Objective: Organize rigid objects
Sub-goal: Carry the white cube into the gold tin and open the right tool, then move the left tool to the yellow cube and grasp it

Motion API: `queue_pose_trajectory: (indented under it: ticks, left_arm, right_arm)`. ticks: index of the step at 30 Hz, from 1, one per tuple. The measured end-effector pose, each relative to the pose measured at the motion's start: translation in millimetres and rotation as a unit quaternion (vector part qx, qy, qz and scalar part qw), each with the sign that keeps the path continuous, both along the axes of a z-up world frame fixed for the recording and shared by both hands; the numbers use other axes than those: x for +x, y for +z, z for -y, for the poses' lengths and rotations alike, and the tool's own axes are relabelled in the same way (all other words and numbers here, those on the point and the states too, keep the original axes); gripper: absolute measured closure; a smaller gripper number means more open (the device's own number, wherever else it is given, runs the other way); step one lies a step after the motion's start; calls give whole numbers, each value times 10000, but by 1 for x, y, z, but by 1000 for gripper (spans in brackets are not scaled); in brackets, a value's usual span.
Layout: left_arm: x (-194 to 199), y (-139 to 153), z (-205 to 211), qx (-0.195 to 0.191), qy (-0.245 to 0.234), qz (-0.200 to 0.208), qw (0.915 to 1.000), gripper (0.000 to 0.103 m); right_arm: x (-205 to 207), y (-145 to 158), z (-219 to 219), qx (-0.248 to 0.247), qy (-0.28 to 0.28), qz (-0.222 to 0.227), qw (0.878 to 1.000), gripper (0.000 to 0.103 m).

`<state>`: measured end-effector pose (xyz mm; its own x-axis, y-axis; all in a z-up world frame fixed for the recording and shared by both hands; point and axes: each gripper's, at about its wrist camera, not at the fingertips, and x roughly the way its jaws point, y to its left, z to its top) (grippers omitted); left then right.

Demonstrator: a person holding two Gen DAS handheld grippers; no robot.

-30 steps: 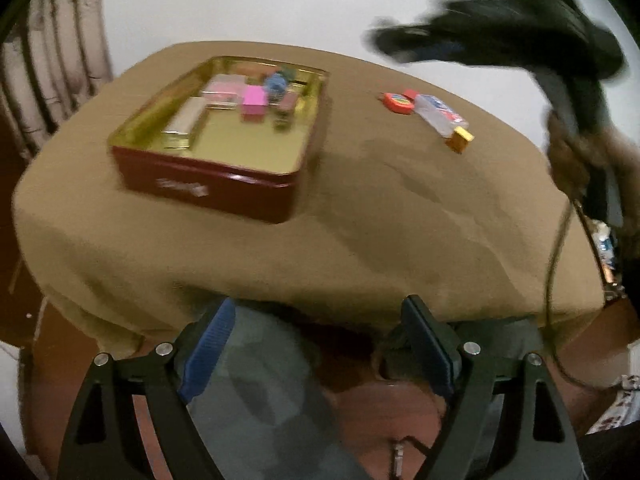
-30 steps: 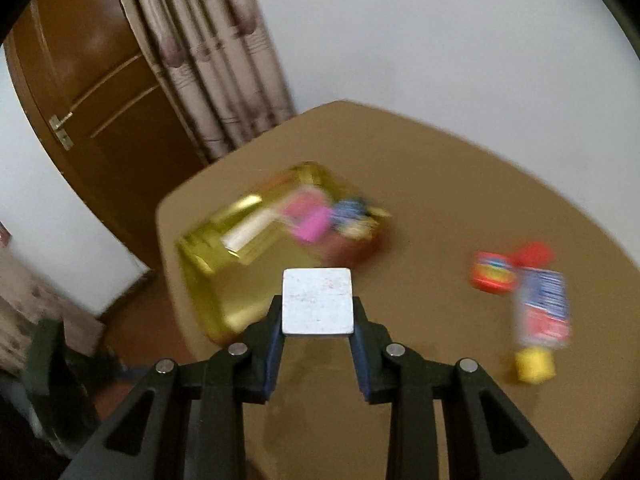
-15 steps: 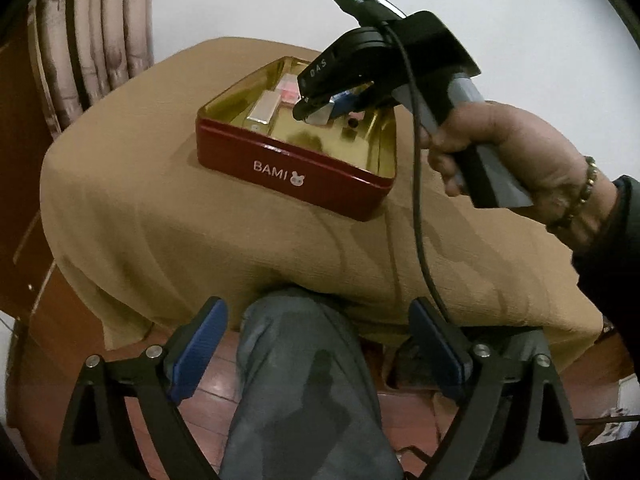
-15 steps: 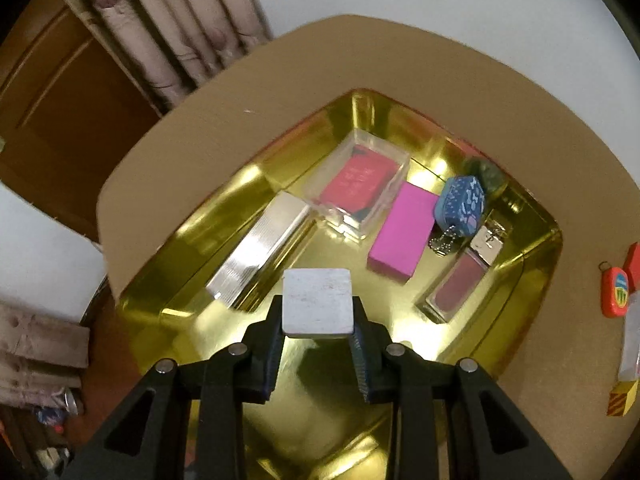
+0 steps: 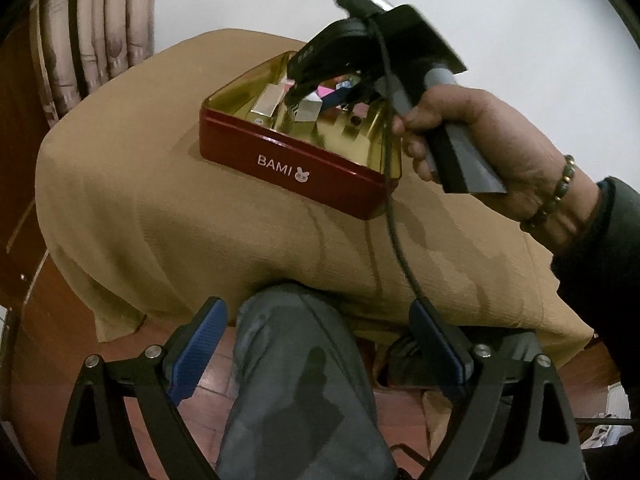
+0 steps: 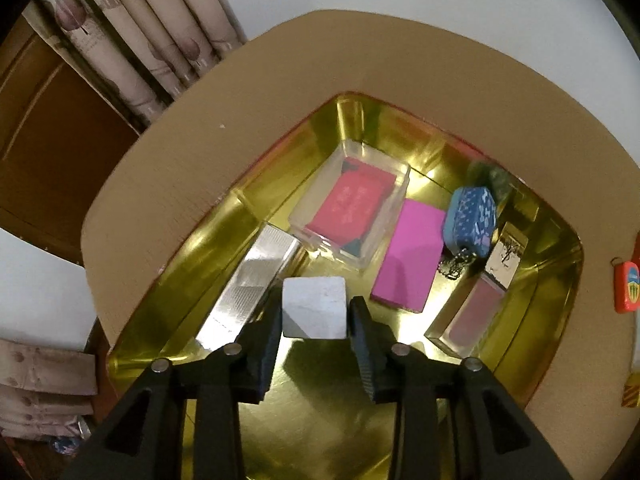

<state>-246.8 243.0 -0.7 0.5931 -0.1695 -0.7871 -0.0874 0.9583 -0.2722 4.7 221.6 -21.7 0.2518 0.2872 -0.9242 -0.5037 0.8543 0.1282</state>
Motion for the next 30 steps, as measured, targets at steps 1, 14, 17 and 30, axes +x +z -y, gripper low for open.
queue_pose_trajectory:
  ticks: [1,14,17,30]
  left_arm:
    - [1,-2,1,-14,4,-37,10000,13]
    - [-8,3,26,624,-151,296,9975,13]
    - [-11,1,39,824,-337,331,9955,12]
    - [40,13,141,979,-1443,201,9845,12]
  right_arm:
    - [-1,2,2,95,-19,13,10000,62]
    - [-53,78,125,952,-592,1569,9812,54]
    - [-74,73,196,360,-1136,2122,9699,52]
    - [-88,18,481,-1588,-3380,2279,8992,52]
